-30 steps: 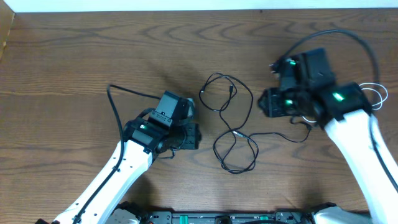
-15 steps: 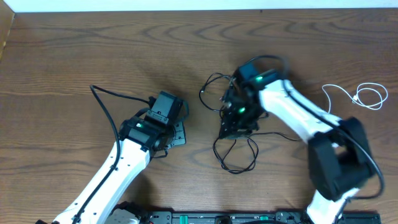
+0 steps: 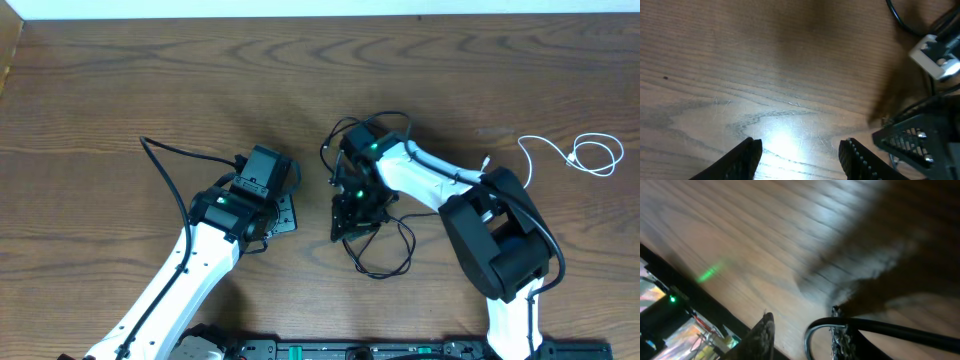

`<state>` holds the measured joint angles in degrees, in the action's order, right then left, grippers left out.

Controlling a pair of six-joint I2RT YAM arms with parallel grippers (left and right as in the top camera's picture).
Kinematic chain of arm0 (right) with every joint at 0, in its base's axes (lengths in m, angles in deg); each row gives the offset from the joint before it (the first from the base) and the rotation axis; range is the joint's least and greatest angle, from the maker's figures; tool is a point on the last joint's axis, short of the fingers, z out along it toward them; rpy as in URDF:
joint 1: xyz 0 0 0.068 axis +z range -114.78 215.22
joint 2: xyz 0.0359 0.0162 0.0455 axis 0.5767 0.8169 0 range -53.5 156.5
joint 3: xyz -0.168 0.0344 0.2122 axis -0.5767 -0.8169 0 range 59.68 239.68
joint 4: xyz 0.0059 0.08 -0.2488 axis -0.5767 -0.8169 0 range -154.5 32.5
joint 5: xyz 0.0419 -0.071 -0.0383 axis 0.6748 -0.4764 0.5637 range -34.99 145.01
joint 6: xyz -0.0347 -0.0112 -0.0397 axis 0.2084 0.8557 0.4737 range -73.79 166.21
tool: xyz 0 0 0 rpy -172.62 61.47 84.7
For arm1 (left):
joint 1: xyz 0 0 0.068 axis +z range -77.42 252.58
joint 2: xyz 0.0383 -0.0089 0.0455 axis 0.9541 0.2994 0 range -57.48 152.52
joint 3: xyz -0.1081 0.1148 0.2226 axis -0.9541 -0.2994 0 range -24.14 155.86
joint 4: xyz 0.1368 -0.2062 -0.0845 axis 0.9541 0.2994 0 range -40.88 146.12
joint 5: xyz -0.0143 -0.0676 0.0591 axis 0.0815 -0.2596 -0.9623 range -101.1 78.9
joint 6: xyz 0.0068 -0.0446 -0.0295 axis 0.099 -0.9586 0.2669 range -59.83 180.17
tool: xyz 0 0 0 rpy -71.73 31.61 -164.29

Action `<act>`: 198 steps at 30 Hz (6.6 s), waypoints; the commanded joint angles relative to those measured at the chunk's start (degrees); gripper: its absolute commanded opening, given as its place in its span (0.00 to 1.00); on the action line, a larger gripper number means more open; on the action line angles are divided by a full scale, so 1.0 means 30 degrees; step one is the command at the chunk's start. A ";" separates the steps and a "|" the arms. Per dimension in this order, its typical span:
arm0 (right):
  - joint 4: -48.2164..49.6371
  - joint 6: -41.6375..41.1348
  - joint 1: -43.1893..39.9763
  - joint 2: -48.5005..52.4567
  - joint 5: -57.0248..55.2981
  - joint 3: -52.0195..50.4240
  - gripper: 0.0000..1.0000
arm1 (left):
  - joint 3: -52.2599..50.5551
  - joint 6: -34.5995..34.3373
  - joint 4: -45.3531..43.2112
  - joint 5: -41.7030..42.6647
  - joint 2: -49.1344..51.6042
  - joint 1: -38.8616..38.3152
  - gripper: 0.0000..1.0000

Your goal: Untangle cables

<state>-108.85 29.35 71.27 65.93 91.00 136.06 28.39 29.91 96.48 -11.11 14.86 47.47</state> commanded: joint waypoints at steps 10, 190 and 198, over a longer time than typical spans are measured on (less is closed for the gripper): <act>0.1727 -0.2514 0.1945 0.0189 -0.1880 -0.0109 0.01 | -0.0117 -0.0233 0.0073 -0.0211 0.0146 0.0117 0.55; 0.6309 -0.3300 -0.5042 -1.6976 -0.6455 0.0954 0.01 | -0.0372 -1.7289 -0.9398 0.3024 0.8750 -0.4517 0.50; 0.5435 -0.3300 -0.6564 -1.7027 -0.7395 0.0954 0.01 | -0.0364 -1.4972 -0.7949 0.2616 0.8750 -0.3045 0.08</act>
<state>-91.71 19.64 54.31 15.53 71.37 138.59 27.93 -18.31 70.73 -1.23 40.84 36.46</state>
